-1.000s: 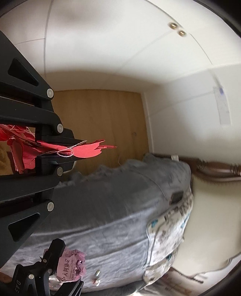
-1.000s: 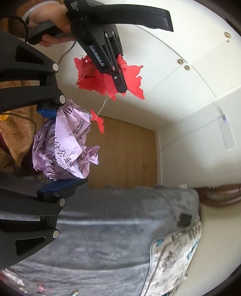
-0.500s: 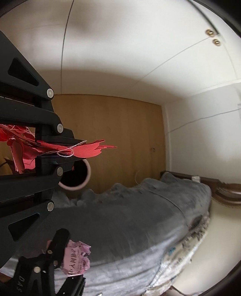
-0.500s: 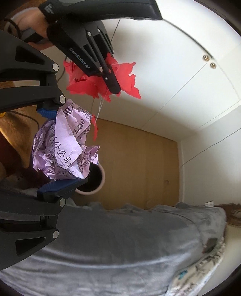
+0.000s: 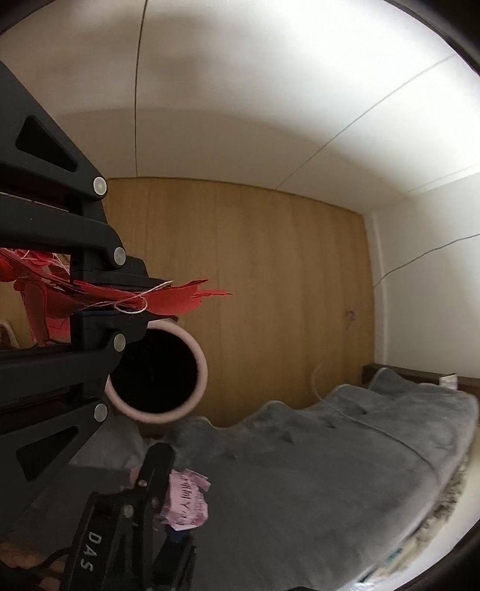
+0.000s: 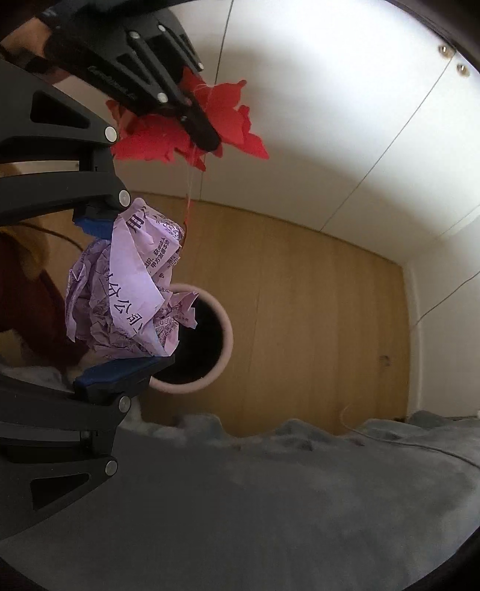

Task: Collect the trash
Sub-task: 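Carry both held items off the bed over the white-rimmed bin, then open both tools to drop the lilac paper and red garland into the bin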

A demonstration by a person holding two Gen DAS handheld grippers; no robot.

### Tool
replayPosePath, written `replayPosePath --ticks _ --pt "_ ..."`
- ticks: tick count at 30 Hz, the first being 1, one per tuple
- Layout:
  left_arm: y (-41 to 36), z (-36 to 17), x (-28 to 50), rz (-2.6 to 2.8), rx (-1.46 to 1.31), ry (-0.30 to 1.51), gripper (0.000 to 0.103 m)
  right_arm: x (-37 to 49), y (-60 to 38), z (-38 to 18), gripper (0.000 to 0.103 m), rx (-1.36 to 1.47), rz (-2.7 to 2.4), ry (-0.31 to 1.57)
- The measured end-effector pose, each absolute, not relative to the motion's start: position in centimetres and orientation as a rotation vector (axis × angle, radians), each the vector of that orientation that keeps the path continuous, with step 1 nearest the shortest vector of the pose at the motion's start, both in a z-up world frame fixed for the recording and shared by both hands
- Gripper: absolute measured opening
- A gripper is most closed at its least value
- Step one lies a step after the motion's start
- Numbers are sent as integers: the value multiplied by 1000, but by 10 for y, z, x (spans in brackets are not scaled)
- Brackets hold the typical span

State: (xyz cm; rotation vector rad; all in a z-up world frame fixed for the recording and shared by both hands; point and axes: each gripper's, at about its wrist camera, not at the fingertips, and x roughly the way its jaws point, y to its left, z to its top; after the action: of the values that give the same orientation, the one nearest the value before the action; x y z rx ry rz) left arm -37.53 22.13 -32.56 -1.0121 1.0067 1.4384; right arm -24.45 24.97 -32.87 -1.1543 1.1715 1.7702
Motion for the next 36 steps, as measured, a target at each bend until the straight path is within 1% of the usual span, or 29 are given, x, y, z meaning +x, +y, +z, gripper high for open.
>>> replayPosePath --ticks 3,7,12,18,25,32,36 --pt "229 -349 -370 1417 -1010 1033 7 -244 259 -356 54 -1158 1762 1189" --pt "228 -363 -365 1401 -999 1057 7 -246 262 -386 53 -1195 1748 1198" --pt "231 -373 -363 1391 -995 1078 7 -243 266 -396 53 -1207 1746 1199" --pt "235 -393 -357 1370 -999 1104 7 -243 273 -424 53 -1261 1705 1227" --pt "235 -395 -355 1358 -1000 1110 7 -248 274 -433 55 -1271 1704 1247" --pt "237 -398 -353 1355 -1005 1104 7 -246 277 -432 83 -1235 1698 1239" --pt "238 -397 -349 1349 -1000 1105 7 -242 278 -435 84 -1247 1669 1243"
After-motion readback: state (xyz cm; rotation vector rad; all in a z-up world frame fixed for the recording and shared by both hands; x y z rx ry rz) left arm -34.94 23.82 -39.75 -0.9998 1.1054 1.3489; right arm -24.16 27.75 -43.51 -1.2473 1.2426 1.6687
